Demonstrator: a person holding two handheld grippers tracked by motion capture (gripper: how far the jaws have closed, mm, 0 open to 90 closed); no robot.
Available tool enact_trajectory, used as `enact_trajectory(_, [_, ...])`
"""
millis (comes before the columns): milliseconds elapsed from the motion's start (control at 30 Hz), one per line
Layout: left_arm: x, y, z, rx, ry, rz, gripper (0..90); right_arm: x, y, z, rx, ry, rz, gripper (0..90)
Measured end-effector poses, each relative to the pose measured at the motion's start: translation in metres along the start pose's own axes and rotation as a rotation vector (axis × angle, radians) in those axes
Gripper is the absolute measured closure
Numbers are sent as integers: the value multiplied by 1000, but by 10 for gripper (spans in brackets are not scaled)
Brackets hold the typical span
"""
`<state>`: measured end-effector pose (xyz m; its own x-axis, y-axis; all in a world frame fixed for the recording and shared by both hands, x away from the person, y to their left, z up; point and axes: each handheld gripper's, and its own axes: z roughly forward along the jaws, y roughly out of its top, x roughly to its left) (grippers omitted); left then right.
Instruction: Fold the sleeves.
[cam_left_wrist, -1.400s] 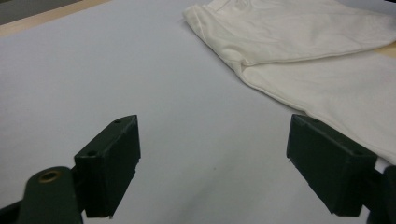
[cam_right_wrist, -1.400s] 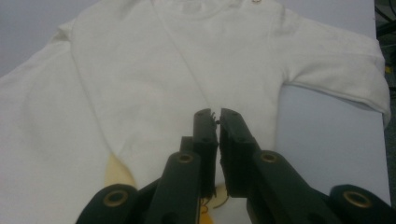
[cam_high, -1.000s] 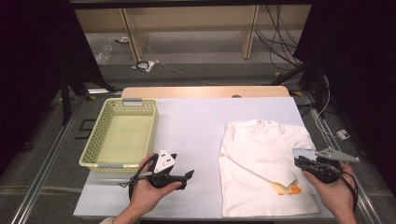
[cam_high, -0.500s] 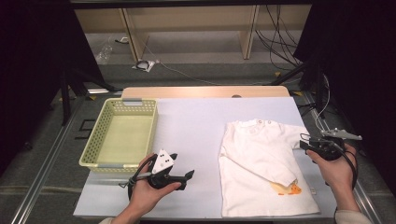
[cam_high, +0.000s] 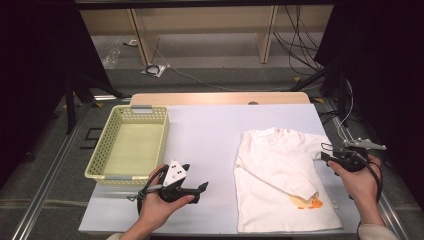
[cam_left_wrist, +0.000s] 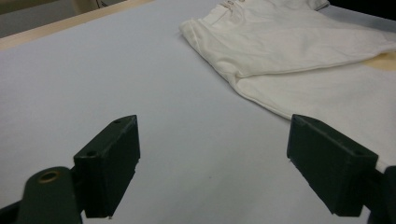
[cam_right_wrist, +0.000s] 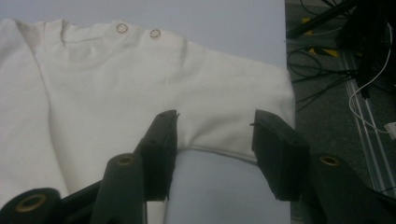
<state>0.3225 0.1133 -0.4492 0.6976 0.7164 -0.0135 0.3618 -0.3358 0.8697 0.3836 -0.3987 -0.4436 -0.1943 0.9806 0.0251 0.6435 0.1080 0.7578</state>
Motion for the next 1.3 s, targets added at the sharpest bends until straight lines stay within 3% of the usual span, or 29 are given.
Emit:
enact_trajectory(233, [0,0,0,1,3,4,172,-7,2,4,2,-17,15,528])
enact_trajectory(533, [2,0,1,3,1,-4,172,-25,13,26,79,-48,32,594])
enact_trajectory(967, [0,0,3,9,4,-3,172,-36,21,58,169,-89,63,608])
enact_trajectory(1067, [0,0,2,5,5,2,172,-39,18,64,200,-97,47,617])
enact_trajectory(1100, [0,1,2,2,7,3,172,-39,18,65,185,-98,73,622])
enact_trajectory(1300, [2,1,1,-1,13,0,172,-44,17,65,188,-99,98,705])
